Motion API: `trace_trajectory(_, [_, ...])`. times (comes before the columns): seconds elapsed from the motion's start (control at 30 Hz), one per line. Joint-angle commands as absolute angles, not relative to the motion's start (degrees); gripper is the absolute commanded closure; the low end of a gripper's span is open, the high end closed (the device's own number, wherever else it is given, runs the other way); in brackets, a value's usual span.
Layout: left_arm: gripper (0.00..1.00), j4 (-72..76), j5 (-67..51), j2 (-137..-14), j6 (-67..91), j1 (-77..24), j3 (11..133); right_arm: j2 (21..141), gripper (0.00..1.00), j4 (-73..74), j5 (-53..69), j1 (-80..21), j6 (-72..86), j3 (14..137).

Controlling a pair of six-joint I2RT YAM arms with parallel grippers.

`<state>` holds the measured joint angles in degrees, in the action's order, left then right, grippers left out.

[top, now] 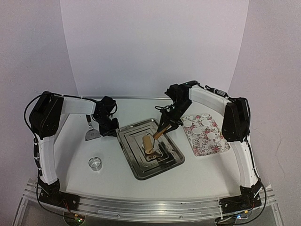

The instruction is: Roll out the dumpling wrappers from the dough

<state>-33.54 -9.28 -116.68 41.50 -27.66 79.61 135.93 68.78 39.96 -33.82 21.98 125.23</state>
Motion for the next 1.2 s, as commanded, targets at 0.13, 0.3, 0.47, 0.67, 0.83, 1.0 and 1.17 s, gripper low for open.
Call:
trace_trajectory(0.13, [1.00,-35.77,-6.95,-121.98,39.74,-27.60,78.40,145.80,1.00,73.56,19.68,-35.46,24.48,120.35])
trace_trajectory(0.3, [1.00,-35.71,-7.09,-122.00,39.64,-27.60,78.30,147.74,1.00,73.62,19.30,-36.33,23.92,121.31])
trace_trajectory(0.47, [1.00,-35.49,-7.49,-122.33,39.52,-27.60,78.41,148.96,1.00,73.59,18.34,-36.90,23.82,121.12])
trace_trajectory(0.67, [1.00,-35.78,-7.45,-122.12,39.33,-27.59,78.69,151.16,1.00,73.63,18.27,-37.40,23.48,123.48])
trace_trajectory(0.83, [1.00,-35.95,-7.22,-121.96,39.51,-27.60,78.57,153.22,1.00,73.92,18.02,-37.62,23.21,125.24])
trace_trajectory(1.0, [1.00,-35.74,-7.44,-122.35,39.97,-27.60,79.03,154.00,1.00,73.82,17.15,-37.71,22.45,125.86])
trace_trajectory(1.17, [1.00,-35.69,-7.73,-122.84,40.55,-27.67,79.74,155.26,1.00,74.15,16.18,-37.81,21.68,127.34])
